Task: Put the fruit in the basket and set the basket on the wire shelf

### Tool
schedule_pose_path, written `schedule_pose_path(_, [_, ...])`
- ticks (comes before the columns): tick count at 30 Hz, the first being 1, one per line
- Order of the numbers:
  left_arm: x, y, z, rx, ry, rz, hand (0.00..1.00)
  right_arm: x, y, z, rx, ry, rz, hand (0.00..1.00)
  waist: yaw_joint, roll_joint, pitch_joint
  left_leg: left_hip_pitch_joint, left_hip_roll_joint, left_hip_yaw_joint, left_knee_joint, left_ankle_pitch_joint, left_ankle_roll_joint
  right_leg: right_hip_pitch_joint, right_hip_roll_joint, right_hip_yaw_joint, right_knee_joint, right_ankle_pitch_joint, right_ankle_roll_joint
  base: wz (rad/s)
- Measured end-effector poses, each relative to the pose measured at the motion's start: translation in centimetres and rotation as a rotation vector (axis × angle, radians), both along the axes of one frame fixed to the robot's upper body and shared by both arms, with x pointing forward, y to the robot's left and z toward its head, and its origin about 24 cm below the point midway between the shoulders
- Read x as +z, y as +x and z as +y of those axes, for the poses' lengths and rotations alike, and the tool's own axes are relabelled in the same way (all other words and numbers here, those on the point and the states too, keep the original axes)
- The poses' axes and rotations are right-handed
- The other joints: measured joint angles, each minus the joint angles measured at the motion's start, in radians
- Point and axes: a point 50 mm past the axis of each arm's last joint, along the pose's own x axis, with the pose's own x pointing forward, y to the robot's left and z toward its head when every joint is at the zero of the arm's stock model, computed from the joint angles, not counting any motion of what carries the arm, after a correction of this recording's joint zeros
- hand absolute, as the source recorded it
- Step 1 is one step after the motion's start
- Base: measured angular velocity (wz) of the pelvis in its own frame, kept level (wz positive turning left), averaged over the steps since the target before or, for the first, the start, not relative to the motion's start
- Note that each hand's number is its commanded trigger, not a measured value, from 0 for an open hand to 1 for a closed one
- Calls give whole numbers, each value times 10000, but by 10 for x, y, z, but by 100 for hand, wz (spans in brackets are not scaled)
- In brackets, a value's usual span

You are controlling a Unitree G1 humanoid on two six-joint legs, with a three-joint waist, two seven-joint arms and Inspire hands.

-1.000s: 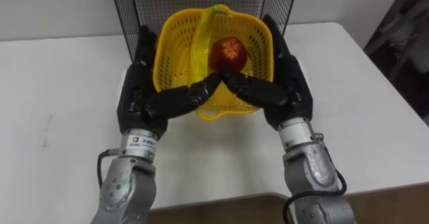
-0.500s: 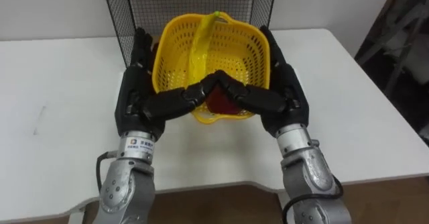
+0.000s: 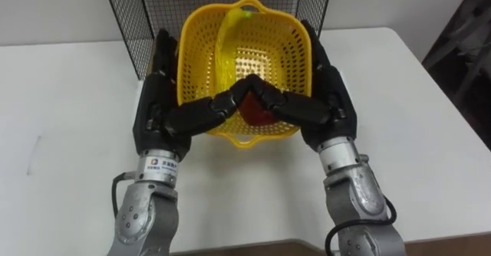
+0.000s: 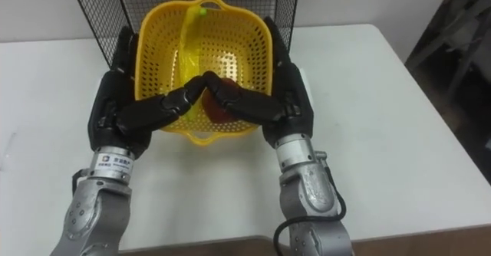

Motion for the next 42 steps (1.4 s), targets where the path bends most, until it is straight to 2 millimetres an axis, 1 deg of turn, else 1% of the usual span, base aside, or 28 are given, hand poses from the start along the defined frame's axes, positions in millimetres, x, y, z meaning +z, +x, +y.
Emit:
schedule_pose_path(1, [0,0,0,-6,-1,-1,0,0,0,0,-22,3,8,0,8,-19,11,72,-45,81,0,-65,34,4,-73,2,148,-60,49,0])
schedule_pose_path(2, [0,0,0,-11,0,-10,0,0,0,0,-68,15,-6,0,28,-51,31,176,-137,191,52,-219,102,-58,-231,-10,581,-202,221,-7])
schedule_pose_path(3, [0,0,-1,-38,1,-10,0,1,0,0,-133,34,-20,0,26,-34,48,215,-161,264,154,-388,167,-202,-348,-12,1152,-266,330,-7])
schedule_pose_path(4, [0,0,-1,-50,-4,14,0,0,0,0,-160,30,5,0,39,-42,57,260,-179,312,163,-430,215,-337,-435,-4,1527,-268,336,-7])
schedule_pose_path(5, [-1,0,-1,-79,-53,67,0,0,0,0,-205,8,30,0,63,-92,91,331,-303,385,137,-545,320,-704,-678,17,2593,-267,339,0])
schedule_pose_path(6, [-1,0,-2,-99,-64,78,0,0,0,0,-274,-92,20,0,60,-193,134,472,-448,444,177,-692,457,-1165,-1060,60,3795,-195,464,6])
schedule_pose_path(7, [-1,0,-2,-113,-73,88,0,0,0,-1,-308,-151,12,0,50,-216,130,506,-534,425,238,-764,530,-1349,-1214,86,4313,-108,589,17])
schedule_pose_path(8, [-2,0,-3,-147,-81,99,0,0,0,-1,-390,-207,2,0,64,-212,132,591,-695,400,410,-925,672,-1599,-1436,226,5145,115,744,19])
schedule_pose_path(9, [-2,0,-3,-150,-117,120,0,0,0,-1,-409,-265,15,0,64,-193,140,729,-843,373,506,-1073,803,-1780,-1557,299,5792,440,806,17])
schedule_pose_path(10, [-2,0,-3,-154,-167,142,0,-1,0,-2,-411,-276,36,0,79,-167,157,838,-877,354,503,-1114,863,-1882,-1593,354,6078,699,830,15])
schedule_pose_path(11, [-3,-1,-3,-171,-140,174,0,-2,-1,-2,-428,-308,80,0,70,-38,207,1056,-878,184,424,-1242,972,-2181,-1582,455,6556,1251,907,7])
schedule_pose_path(12, [-2,0,-2,-117,-132,148,0,-2,-1,-2,-415,-271,69,0,132,-5,174,1171,-852,104,282,-1249,997,-2453,-1429,623,6630,1132,947,6])
schedule_pose_path(13, [-2,0,-1,-73,-136,116,0,-1,-1,-1,-365,-248,46,0,124,-9,171,1189,-824,88,223,-1218,988,-2589,-1362,746,6445,886,940,10])
schedule_pose_path(14, [-1,0,0,-12,-111,107,0,-1,-1,0,-319,-191,27,0,93,-13,167,1187,-760,79,180,-1176,1042,-2775,-1136,896,5635,461,930,17])
schedule_pose_path(15, [-2,0,0,21,-126,134,0,-1,-1,1,-307,-194,28,0,112,-23,158,1170,-749,67,139,-1166,1071,-2790,-1015,906,4334,310,885,15])
schedule_pose_path(16, [-2,0,0,31,-126,146,0,-1,-1,1,-294,-202,36,0,131,-28,158,1165,-749,69,136,-1172,1081,-2765,-936,941,3571,310,872,8])
schedule_pose_path(17, [-3,0,0,53,-118,204,0,-2,-1,1,-281,-221,84,0,136,-42,151,1167,-764,63,124,-1196,1097,-2670,-757,1097,2174,506,843,11])
schedule_pose_path(18, [-4,0,-1,68,-140,272,0,-3,-1,2,-268,-216,116,0,118,-29,145,1186,-785,-42,119,-1238,1089,-2585,-612,1121,1645,1144,782,17])
schedule_pose_path(19, [-5,0,-2,57,-156,323,0,-3,-2,2,-269,-213,158,0,104,15,118,1214,-761,-130,61,-1245,1075,-2468,-547,1103,1446,1221,786,10])
schedule_pose_path(21, [-6,-1,-2,40,-154,348,0,-4,-2,1,-270,-252,170,0,133,15,108,1526,-562,-151,-355,-1219,1008,-1975,-270,1085,675,1533,737,-5])
schedule_pose_path(23, [-6,-1,-2,52,-154,347,0,-4,-2,1,-266,-216,167,0,136,-5,86,1700,-439,-144,-538,-1238,966,-1649,-126,1085,197,1698,706,-9])
schedule_pose_path(24, [-6,-1,-2,38,-129,328,0,-3,-1,1,-284,-213,160,0,97,-10,42,1730,-396,-145,-619,-1244,957,-1540,-70,1063,-37,1766,702,-6])
schedule_pose_path(25, [-5,-1,-3,16,-83,279,0,-3,-1,0,-323,-217,156,0,102,-14,37,1754,-378,-144,-656,-1245,955,-1496,-53,1054,-143,1812,700,0])
schedule_pose_path(27, [-4,-3,-6,-71,21,189,0,-4,0,-3,-408,-255,204,0,241,-19,35,1782,-297,-129,-752,-1240,944,-1384,43,1047,-511,1998,689,-4])
schedule_pose_path(29, [-5,-4,-6,-93,121,186,0,-4,0,-3,-410,-257,212,0,313,-21,33,1802,-276,-128,-791,-1234,935,-1311,71,1048,-677,2050,685,0])
schedule_pose_path(34, [-5,-3,-6,-81,308,212,0,-4,-1,-3,-391,-273,212,0,327,-34,29,2056,-240,-99,-1140,-1080,898,-978,134,1057,-1221,2340,658,-2])
schedule_pose_path(40, [-6,-3,-5,-34,339,301,0,-4,-1,-1,-403,-258,272,0,321,-19,32,2145,-236,-69,-1310,-1032,873,-937,144,1077,-1241,2376,642,-1])
schedule_pose_path(42, [-6,-3,-4,18,331,333,0,-4,-1,0,-394,-253,286,0,327,18,31,2186,-215,-21,-1322,-1030,870,-936,156,1085,-1243,2390,625,-4])
